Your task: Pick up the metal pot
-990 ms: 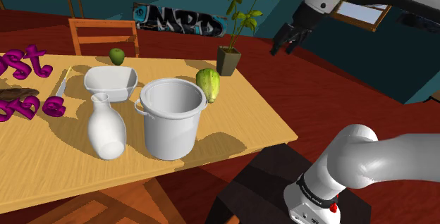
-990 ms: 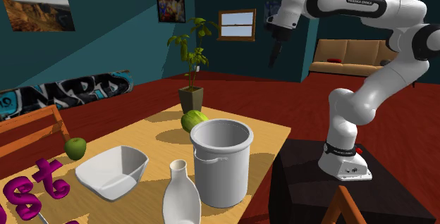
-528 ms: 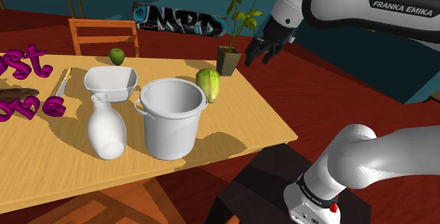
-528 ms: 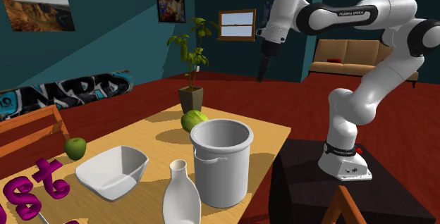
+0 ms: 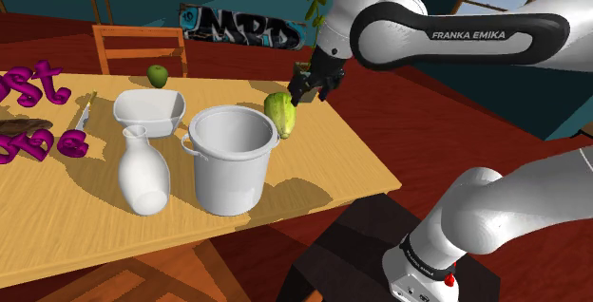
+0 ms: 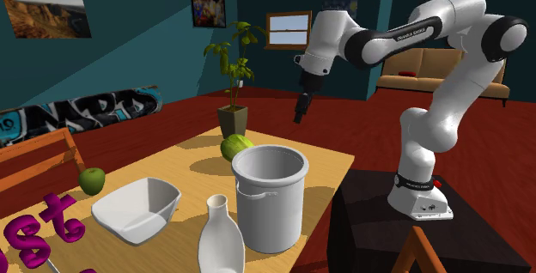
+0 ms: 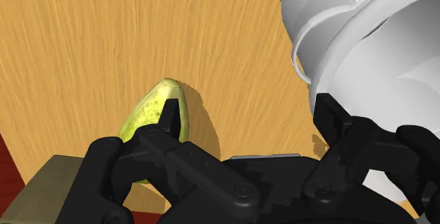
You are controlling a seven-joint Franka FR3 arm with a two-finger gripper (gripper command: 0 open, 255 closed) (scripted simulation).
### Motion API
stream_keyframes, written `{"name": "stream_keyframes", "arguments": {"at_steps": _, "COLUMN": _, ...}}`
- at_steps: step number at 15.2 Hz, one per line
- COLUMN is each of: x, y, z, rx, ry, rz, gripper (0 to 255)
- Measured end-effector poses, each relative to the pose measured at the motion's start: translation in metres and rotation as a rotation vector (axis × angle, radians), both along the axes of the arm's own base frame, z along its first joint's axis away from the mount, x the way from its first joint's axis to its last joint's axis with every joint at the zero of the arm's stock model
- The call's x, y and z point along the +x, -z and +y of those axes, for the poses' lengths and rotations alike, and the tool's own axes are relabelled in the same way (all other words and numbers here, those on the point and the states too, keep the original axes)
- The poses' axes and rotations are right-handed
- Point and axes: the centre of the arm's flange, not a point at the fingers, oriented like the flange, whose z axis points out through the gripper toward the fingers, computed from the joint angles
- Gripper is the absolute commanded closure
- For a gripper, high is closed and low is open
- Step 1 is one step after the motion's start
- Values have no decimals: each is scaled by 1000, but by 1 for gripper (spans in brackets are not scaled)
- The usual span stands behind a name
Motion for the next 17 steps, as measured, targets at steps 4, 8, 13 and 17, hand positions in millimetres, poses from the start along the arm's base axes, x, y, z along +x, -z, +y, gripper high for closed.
{"name": "stream_keyframes", "arguments": {"at_steps": 4, "x": 31, "y": 34, "z": 31, "rx": -16, "ry": 15, "rz": 1, "gripper": 0}}
{"name": "stream_keyframes", "arguments": {"at_steps": 8, "x": 62, "y": 64, "z": 65, "rx": -30, "ry": 29, "rz": 3, "gripper": 0}}
{"name": "stream_keyframes", "arguments": {"at_steps": 13, "x": 64, "y": 92, "z": 69, "rx": -32, "ry": 32, "rz": 3, "gripper": 0}}
{"name": "stream_keyframes", "arguments": {"at_steps": 17, "x": 64, "y": 109, "z": 70, "rx": -32, "ry": 32, "rz": 3, "gripper": 255}}
